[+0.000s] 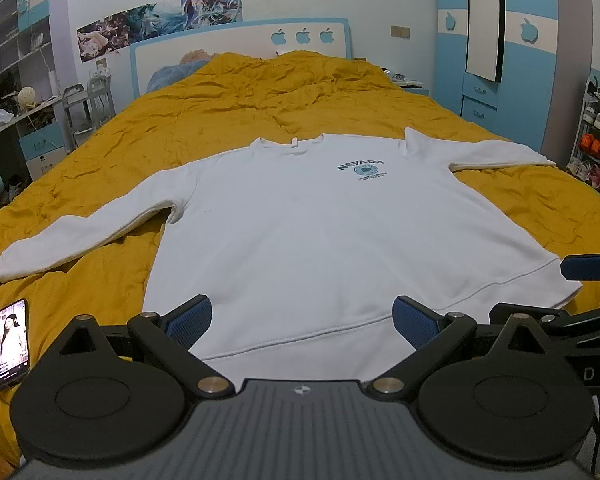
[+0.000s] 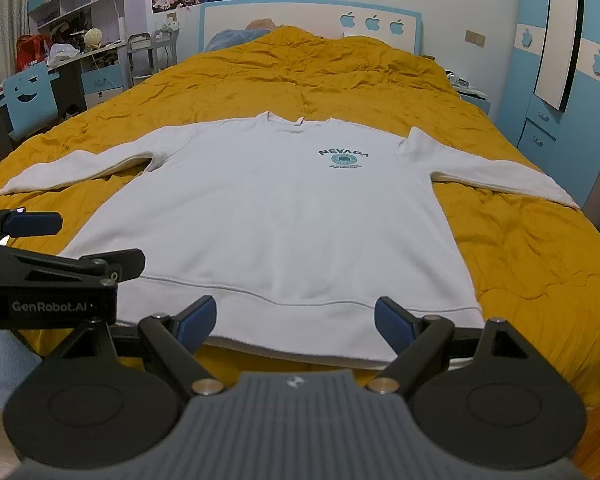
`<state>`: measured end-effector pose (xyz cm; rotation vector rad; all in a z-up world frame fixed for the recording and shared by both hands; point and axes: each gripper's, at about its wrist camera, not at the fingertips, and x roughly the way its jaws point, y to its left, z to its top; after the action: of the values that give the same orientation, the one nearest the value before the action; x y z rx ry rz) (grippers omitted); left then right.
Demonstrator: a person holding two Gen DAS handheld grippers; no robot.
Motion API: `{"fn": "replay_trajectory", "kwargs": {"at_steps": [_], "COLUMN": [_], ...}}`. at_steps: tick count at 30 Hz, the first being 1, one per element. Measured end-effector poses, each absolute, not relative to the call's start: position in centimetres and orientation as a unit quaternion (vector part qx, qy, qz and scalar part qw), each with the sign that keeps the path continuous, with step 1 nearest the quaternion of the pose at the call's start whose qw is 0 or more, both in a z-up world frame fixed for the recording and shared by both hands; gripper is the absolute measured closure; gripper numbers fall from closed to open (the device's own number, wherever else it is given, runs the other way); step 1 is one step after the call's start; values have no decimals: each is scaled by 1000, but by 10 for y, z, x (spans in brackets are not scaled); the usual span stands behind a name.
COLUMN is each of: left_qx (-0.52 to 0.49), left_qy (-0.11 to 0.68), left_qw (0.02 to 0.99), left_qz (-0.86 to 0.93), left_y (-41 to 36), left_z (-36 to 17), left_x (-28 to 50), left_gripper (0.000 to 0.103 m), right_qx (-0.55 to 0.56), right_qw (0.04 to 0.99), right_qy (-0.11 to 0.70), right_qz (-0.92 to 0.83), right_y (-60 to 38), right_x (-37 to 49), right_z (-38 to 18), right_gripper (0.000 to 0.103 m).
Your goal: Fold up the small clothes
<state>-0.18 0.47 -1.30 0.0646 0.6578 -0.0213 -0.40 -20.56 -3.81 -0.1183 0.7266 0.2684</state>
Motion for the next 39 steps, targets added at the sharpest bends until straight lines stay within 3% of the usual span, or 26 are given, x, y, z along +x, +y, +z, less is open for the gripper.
{"fn": "replay_trajectory", "kwargs": {"at_steps": [39], "left_qx": [32], "left_qy": [334], "left_qw": [942], "left_qz": [-12], "left_y": [4], "left_z": [-23], "left_x": [-4], "left_gripper": [0], "right_qx": [-58], "right_qw": [918], "right_qy": [369], "right_qz": [130], "right_y": [-204], "right_x": [2], "right_z": [-45], "right_gripper": [21]}}
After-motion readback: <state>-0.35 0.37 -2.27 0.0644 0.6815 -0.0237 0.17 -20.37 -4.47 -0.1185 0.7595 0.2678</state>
